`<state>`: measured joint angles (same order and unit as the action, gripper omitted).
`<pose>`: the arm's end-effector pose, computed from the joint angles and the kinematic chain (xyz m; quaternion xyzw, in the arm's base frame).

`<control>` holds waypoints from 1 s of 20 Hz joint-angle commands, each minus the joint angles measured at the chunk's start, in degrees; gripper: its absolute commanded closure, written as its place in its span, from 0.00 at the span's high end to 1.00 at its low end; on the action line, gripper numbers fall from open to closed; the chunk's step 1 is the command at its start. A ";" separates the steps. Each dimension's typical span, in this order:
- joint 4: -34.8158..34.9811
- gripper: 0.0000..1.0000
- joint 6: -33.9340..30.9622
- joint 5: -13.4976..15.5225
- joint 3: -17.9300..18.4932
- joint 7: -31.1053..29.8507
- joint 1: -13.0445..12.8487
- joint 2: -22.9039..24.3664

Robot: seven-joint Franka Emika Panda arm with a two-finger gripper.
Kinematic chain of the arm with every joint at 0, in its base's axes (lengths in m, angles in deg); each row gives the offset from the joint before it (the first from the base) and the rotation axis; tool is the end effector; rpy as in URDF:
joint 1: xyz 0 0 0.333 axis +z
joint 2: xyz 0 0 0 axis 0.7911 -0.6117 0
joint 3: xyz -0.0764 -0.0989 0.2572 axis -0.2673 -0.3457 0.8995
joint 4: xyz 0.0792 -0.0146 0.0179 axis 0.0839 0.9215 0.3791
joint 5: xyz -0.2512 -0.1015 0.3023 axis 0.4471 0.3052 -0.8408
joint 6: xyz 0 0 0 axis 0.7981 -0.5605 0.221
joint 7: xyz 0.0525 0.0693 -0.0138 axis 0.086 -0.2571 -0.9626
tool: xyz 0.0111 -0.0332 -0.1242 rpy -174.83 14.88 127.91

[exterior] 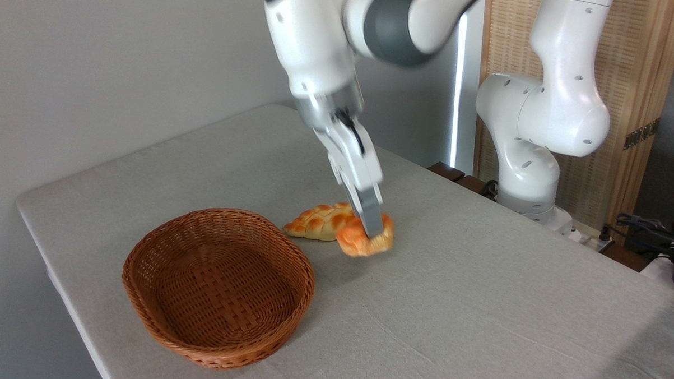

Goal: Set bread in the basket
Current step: 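Lift the bun and carry it over the wicker basket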

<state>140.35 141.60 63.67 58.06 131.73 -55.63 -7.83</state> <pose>0.4551 -0.0345 0.4227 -0.8394 0.5355 0.0932 0.0055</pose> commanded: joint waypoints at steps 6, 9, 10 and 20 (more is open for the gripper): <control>-25.79 0.33 -2.16 -1.36 0.28 3.58 -0.44 -15.43; -25.45 0.39 4.44 -1.36 0.27 3.67 -0.44 -16.67; -25.45 0.41 5.51 -1.36 0.27 3.67 -0.44 -17.03; -22.90 1.00 14.13 -1.80 -0.78 5.69 -0.44 -24.85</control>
<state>116.96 154.02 62.99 57.48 136.41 -55.84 -30.96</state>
